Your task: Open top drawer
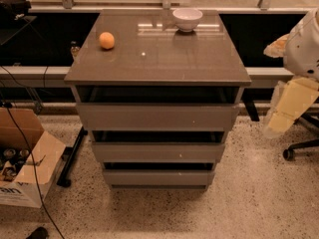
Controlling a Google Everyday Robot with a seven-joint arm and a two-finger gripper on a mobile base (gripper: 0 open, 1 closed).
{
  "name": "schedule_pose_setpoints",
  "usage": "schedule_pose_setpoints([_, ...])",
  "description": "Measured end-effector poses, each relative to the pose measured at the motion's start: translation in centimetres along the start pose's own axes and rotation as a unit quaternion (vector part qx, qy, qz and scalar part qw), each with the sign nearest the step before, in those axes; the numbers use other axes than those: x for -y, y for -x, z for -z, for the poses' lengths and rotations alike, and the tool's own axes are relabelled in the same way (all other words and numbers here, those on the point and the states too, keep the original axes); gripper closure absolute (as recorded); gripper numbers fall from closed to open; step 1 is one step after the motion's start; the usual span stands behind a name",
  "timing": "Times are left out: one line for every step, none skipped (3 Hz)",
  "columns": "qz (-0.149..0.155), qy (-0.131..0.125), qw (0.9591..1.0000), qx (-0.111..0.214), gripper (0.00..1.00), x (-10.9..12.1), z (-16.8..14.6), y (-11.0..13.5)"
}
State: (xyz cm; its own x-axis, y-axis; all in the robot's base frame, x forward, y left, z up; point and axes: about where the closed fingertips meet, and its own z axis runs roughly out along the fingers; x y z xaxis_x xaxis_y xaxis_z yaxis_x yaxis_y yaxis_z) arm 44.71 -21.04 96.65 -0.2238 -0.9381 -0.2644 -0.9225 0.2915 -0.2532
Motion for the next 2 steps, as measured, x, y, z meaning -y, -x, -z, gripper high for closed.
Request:
schedule_pose_setpoints([-0.024, -0.002, 0.9979, 0.060, 0.00, 0.4, -3.0, 0.9])
schedule_pose_setpoints([-0.052, -0.003, 0.9921, 0.115, 0.00, 1.1, -6.3, 1.6])
